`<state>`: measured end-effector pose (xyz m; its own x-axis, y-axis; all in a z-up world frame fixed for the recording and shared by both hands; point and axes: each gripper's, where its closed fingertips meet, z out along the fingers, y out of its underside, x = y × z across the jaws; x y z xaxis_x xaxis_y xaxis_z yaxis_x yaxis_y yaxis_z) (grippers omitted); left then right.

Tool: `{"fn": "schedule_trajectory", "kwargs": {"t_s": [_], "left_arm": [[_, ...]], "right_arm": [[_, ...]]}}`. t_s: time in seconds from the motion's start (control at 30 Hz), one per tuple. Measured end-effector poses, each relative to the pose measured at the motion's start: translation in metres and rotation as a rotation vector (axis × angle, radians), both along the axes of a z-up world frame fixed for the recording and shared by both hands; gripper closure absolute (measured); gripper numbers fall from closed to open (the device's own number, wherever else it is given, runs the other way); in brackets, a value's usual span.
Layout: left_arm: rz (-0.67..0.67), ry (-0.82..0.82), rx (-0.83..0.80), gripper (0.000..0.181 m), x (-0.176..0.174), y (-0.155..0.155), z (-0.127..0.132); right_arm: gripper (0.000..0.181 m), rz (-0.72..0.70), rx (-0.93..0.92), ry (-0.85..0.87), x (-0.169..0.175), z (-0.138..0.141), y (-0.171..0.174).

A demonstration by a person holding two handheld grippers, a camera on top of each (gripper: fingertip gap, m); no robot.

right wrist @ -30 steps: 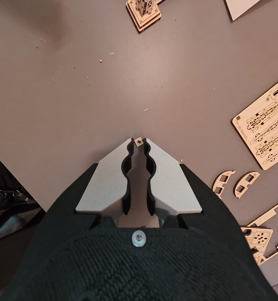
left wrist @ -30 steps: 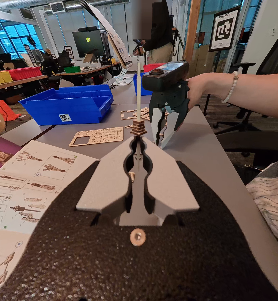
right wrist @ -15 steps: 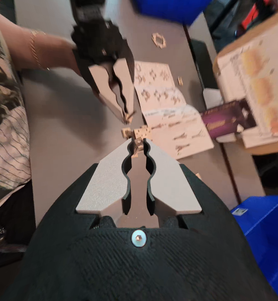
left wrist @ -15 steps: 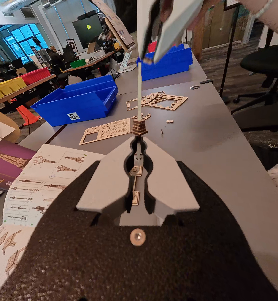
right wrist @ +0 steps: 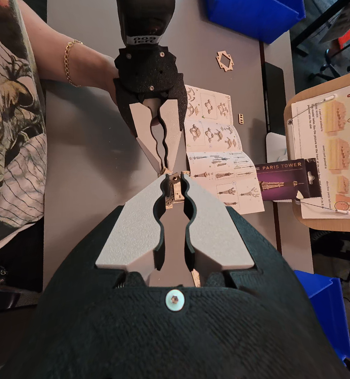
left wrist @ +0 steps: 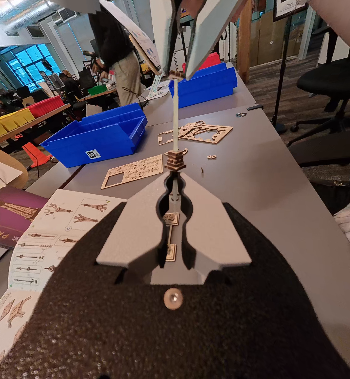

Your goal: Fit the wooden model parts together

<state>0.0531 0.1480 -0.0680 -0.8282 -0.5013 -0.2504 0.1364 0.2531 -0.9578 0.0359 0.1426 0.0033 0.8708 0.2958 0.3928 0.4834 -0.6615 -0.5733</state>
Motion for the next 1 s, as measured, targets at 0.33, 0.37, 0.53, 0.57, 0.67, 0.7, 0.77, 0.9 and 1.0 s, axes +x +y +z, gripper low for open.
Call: {"fn": "schedule_trajectory", "kwargs": {"t_s": [0.33, 0.37, 0.53, 0.57, 0.67, 0.7, 0.77, 0.9, 1.0], "left_arm": [[0.004, 0.007, 0.007, 0.181, 0.0012, 0.0003, -0.0022], [0.003, 0.010, 0.010, 0.181, 0.0013, 0.0002, -0.0031], [-0.010, 0.028, 0.018, 0.181, 0.0002, -0.0008, -0.0063], [-0.017, 0.034, 0.014, 0.181, -0.0003, -0.0015, -0.0069], [-0.053, 0.068, -0.012, 0.181, -0.0037, -0.0049, -0.0075], [-0.060, 0.072, -0.021, 0.181, -0.0046, -0.0055, -0.0067], [-0.066, 0.070, -0.031, 0.181, -0.0054, -0.0058, -0.0049], [-0.082, 0.077, -0.045, 0.181, -0.0071, -0.0066, -0.0041], [-0.086, 0.080, -0.040, 0.181, -0.0075, -0.0072, -0.0052]], "right_arm": [[0.173, 0.036, -0.059, 0.000, -0.0011, -0.0020, 0.0040], [0.173, 0.041, -0.072, -0.012, -0.0001, -0.0029, 0.0033], [0.173, 0.095, -0.117, -0.058, -0.0001, -0.0065, 0.0020], [0.173, 0.106, -0.124, -0.061, 0.0001, -0.0069, 0.0018], [0.173, 0.152, -0.136, -0.068, -0.0006, -0.0069, 0.0015], [0.173, 0.167, -0.137, -0.065, -0.0015, -0.0063, 0.0015], [0.173, 0.183, -0.145, -0.061, -0.0019, -0.0044, 0.0013], [0.173, 0.219, -0.159, -0.058, -0.0063, -0.0036, 0.0031], [0.173, 0.230, -0.181, -0.065, -0.0071, -0.0051, 0.0026]]}}
